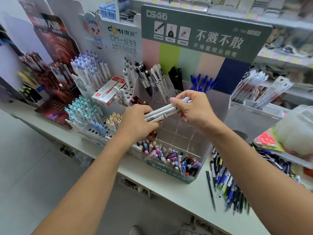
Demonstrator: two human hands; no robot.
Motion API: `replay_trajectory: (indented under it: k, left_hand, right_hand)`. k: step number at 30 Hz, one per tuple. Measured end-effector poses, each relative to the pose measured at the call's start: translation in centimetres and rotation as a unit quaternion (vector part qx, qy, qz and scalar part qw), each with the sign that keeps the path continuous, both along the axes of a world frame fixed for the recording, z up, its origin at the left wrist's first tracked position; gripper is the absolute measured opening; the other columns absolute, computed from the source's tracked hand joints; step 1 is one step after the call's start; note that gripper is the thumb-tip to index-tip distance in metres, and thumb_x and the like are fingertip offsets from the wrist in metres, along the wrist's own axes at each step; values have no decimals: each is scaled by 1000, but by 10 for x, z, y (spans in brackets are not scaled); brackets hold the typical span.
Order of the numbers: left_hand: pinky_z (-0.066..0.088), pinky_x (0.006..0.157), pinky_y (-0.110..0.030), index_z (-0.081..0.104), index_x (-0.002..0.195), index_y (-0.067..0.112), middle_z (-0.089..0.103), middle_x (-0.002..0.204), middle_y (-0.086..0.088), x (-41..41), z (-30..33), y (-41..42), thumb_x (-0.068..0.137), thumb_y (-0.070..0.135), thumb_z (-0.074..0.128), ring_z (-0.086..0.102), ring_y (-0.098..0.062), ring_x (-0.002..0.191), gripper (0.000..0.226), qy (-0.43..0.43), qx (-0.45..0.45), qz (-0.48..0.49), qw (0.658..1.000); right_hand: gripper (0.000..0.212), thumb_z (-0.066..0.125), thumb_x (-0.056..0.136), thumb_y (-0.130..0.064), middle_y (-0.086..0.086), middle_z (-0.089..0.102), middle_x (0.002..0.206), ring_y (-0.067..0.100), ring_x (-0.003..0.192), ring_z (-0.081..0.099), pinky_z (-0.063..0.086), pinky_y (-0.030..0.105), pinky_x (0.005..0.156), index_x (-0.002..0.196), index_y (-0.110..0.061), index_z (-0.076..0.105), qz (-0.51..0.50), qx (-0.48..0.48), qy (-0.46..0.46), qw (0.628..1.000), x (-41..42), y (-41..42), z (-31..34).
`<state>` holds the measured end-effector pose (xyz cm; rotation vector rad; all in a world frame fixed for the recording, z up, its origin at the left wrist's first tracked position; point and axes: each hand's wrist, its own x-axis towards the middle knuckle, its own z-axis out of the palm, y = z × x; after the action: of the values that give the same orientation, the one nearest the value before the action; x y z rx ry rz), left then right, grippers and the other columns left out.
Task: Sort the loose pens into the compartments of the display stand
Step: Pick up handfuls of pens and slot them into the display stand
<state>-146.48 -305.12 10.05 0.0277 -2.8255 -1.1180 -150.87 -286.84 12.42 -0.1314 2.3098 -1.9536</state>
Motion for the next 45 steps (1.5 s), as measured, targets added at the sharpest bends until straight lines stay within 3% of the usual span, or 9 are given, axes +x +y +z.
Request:
replay_trajectory:
  k: [2,5,7,10,16,21,30,38,45]
  left_hand:
    - [43,54,-15,71,91,16,67,74,3,2,2,-9,81,15,82,57,-4,61,14,-59,163,-24,985]
    - [57,87,-33,64,115,7,63,104,-12,5,6,-1,86,9,69,63,-20,93,30,-130,546,27,827]
    - [51,96,-40,61,117,6,59,106,-12,0,8,9,89,26,62,60,-24,99,34,-103,650,117,743]
    - [53,87,-35,61,116,9,62,106,-9,-11,15,19,105,39,42,62,-23,101,37,-58,679,181,709]
    - [52,78,-33,61,100,15,63,89,-1,-35,19,8,109,38,35,62,-15,86,36,32,558,166,812]
    - [51,74,-29,65,97,22,69,94,-2,-53,4,-16,101,19,53,64,-15,86,13,27,263,118,957]
    - [48,62,-22,63,107,20,65,96,-1,-52,0,-24,101,12,50,61,-12,81,17,-7,206,91,974]
    - [58,84,-49,62,101,24,66,100,0,-37,1,-32,100,12,53,66,-19,93,15,-15,244,101,964]
    - [54,63,-27,65,97,18,70,89,-5,-22,0,16,98,13,60,67,-14,74,7,7,281,40,959]
  right_hand:
    - [16,71,94,-13,11,57,63,12,40,44,33,19,34,86,-1,63,-19,-13,-15,1000,-5,7,1]
    - [16,70,95,-15,11,56,65,15,45,44,35,22,36,87,-3,63,-30,-12,-26,999,-7,8,-1]
    - [17,69,96,-18,10,57,66,16,49,43,36,24,39,89,-3,64,-23,4,-27,999,-8,5,-3]
    - [19,69,95,-19,-1,57,56,12,46,44,37,22,40,86,-3,65,17,2,-40,999,-6,-4,-4]
    - [17,72,93,-22,1,63,64,12,46,53,44,23,40,83,-10,67,-77,93,123,985,-27,3,36]
    - [12,66,96,-25,-4,60,91,8,77,57,42,4,65,96,-13,66,-45,375,374,847,-70,-9,101]
    - [19,59,99,-19,14,62,96,35,81,60,52,41,72,94,-1,62,209,640,284,683,-117,-70,67]
    - [32,74,90,-34,7,57,103,33,97,56,47,39,80,105,-13,55,187,575,259,753,-122,-61,64]
    - [18,69,94,-29,-1,68,93,8,76,59,51,20,71,97,-11,71,15,373,370,851,-43,2,79]
